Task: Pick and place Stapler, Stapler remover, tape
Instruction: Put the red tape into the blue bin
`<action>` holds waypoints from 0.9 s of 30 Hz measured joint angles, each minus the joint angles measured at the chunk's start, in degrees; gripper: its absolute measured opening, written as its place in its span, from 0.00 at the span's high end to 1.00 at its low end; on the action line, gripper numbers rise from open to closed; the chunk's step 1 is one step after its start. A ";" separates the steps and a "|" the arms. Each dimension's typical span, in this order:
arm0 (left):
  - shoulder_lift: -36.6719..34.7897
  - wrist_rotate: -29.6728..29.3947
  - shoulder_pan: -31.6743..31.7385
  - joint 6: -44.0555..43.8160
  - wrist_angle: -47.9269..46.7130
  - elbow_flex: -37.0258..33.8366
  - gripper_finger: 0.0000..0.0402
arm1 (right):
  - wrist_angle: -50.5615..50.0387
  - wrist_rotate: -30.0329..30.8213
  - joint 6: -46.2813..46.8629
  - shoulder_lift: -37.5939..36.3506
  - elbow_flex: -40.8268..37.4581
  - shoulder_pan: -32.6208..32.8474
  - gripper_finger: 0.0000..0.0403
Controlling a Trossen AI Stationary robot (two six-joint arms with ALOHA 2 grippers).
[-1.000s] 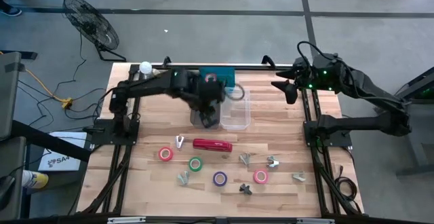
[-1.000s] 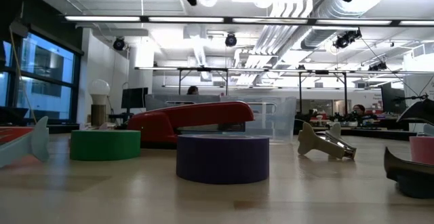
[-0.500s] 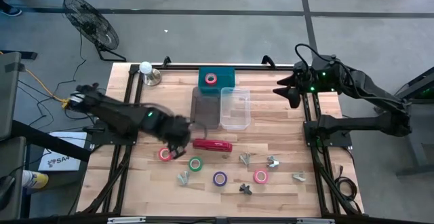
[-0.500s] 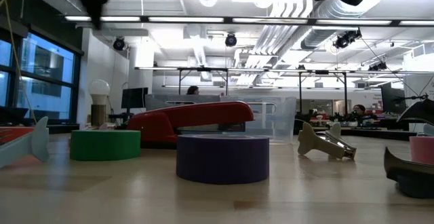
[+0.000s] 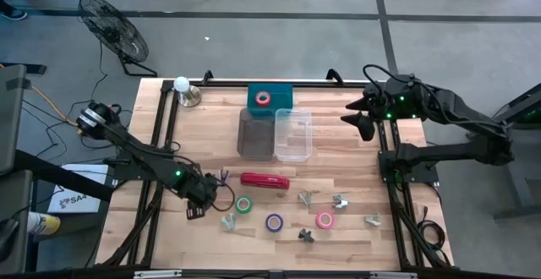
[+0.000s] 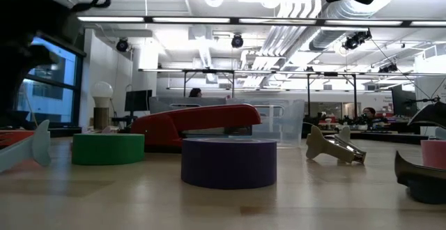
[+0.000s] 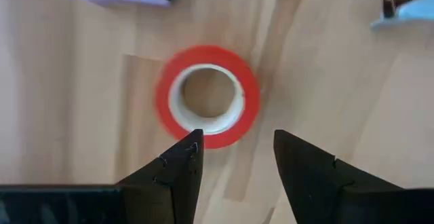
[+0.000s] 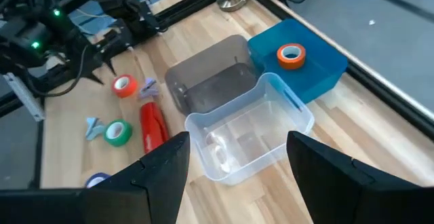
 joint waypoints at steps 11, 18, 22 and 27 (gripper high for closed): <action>0.26 -4.66 -0.23 9.35 4.62 -3.82 0.56 | -0.11 2.75 0.58 0.02 0.00 2.27 0.41; 0.20 -2.82 -0.21 13.91 7.59 -5.52 0.56 | -0.35 2.94 0.64 0.02 0.00 2.37 0.41; 0.27 -2.45 -0.20 13.40 7.49 -5.13 0.56 | -0.37 3.02 0.65 0.02 0.00 2.37 0.41; 0.43 -5.23 -0.20 13.49 6.20 -2.68 0.56 | -0.44 3.11 0.65 0.02 0.00 2.37 0.41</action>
